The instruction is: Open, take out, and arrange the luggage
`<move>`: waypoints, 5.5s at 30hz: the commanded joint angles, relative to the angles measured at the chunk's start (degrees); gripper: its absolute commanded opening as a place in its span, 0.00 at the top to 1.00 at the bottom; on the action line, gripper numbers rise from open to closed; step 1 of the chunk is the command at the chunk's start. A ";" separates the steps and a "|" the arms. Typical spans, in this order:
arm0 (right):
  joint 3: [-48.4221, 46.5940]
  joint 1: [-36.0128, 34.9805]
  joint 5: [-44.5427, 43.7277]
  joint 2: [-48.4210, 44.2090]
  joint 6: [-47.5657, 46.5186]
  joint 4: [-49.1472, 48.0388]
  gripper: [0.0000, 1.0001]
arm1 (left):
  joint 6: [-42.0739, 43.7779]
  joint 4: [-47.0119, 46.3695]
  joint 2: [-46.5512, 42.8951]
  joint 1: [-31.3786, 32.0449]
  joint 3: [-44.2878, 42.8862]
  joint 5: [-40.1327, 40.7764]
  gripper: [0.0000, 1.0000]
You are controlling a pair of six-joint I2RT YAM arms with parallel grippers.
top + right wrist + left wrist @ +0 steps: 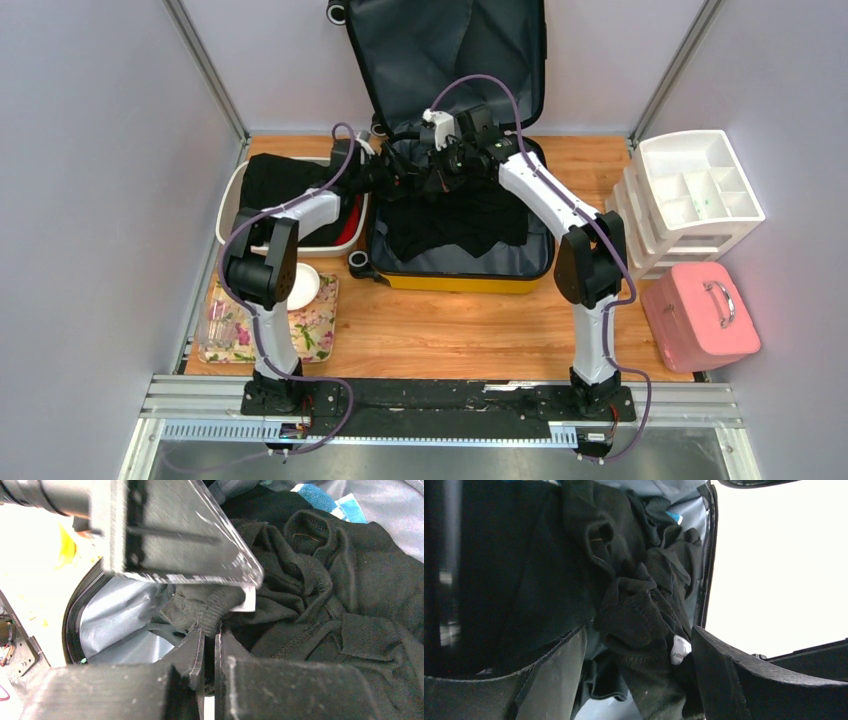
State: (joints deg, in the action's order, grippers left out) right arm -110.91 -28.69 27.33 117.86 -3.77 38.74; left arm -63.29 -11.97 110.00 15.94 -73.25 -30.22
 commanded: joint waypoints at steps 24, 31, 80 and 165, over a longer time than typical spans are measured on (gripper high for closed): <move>-0.18 2.31 9.06 -8.61 0.61 -1.56 0.24 | 24.85 20.36 -8.83 -6.00 -2.58 -14.08 1.00; 2.72 5.39 6.51 -9.14 -0.62 -0.77 0.19 | 39.53 36.65 -11.82 -14.35 -4.96 -17.07 1.00; 0.34 -2.51 -4.04 1.40 -21.80 13.29 0.30 | 66.62 49.75 -9.53 -39.95 -31.96 -3.97 0.01; 9.66 -0.14 1.93 -8.26 -13.46 -3.23 1.00 | 7.57 4.33 -10.68 -4.62 6.64 -2.48 0.01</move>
State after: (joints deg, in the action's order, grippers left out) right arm -100.90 -28.73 26.20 112.38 -19.27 35.73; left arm -47.33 -3.07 97.34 8.36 -62.04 -34.74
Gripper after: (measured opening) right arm 0.037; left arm 0.986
